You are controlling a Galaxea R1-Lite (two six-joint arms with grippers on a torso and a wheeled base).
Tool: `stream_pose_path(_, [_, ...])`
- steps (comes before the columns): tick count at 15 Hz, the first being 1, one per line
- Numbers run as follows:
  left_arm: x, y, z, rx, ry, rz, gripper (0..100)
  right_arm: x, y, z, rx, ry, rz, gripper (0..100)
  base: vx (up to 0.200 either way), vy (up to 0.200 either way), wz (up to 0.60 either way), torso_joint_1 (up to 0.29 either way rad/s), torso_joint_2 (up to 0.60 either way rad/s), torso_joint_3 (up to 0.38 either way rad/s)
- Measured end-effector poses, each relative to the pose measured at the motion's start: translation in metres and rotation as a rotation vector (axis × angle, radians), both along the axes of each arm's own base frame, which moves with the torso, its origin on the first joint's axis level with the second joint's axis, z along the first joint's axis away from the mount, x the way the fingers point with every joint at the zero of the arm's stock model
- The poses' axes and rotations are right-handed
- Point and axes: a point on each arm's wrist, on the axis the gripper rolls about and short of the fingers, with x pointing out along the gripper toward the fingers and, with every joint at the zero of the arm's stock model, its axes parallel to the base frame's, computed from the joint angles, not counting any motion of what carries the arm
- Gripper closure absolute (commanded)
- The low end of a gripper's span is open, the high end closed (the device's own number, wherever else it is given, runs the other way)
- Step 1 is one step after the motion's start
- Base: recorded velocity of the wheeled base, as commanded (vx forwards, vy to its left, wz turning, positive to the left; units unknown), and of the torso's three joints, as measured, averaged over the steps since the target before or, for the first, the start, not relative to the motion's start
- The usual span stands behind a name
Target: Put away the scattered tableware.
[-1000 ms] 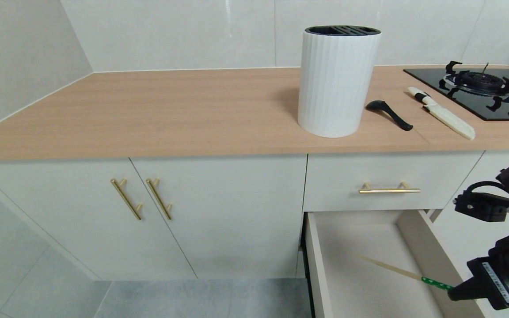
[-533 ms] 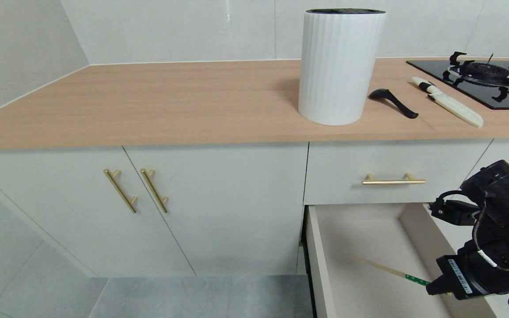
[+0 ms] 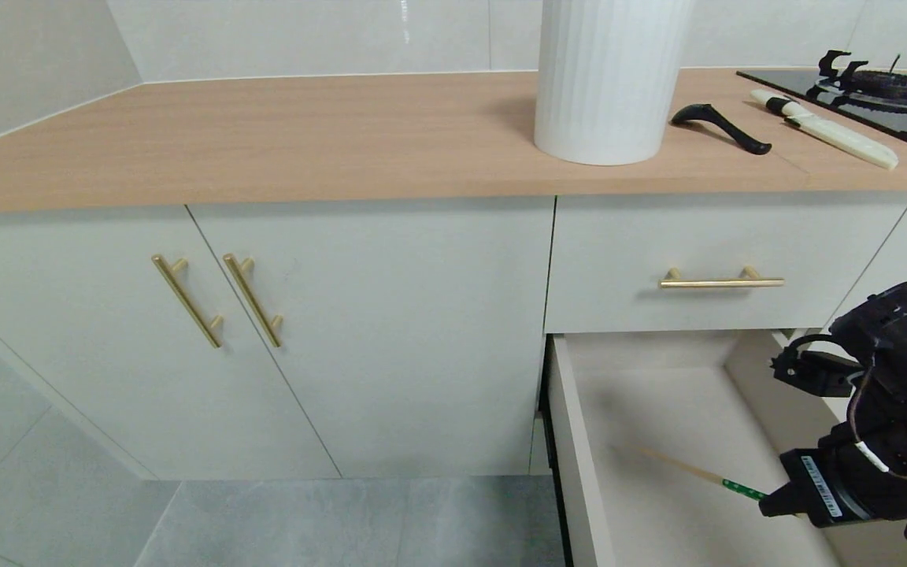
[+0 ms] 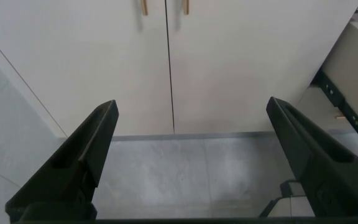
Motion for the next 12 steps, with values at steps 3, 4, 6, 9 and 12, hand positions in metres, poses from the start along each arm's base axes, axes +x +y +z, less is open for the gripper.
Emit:
stream_pose_path(3, [0.0,0.0,0.0,0.0,0.0,0.0,0,0.002,0.001,0.002,0.016,-0.041,-0.001,100,0.0,0.0,0.0,-0.007,0.02,0.014])
stream_pose_path(4, [0.0,0.0,0.0,0.0,0.0,0.001,0,0.005,0.002,0.001,0.03,-0.076,0.0,100,0.0,0.0,0.0,0.0,0.0,0.0])
stream_pose_path(6, [0.0,0.0,0.0,0.0,0.0,0.0,0,0.009,0.006,-0.005,0.052,-0.134,0.008,100,0.0,0.0,0.0,0.0,0.0,0.0])
stream_pose_path(9, [0.0,0.0,0.0,0.0,0.0,0.0,0,0.029,0.02,-0.027,0.076,-0.173,-0.096,100,0.0,0.0,0.0,0.0,0.0,0.0])
stream_pose_path(12, [0.0,0.0,0.0,0.0,0.0,0.0,0,0.048,0.038,-0.059,0.044,-0.152,-0.161,100,0.0,0.0,0.0,0.0,0.0,0.0])
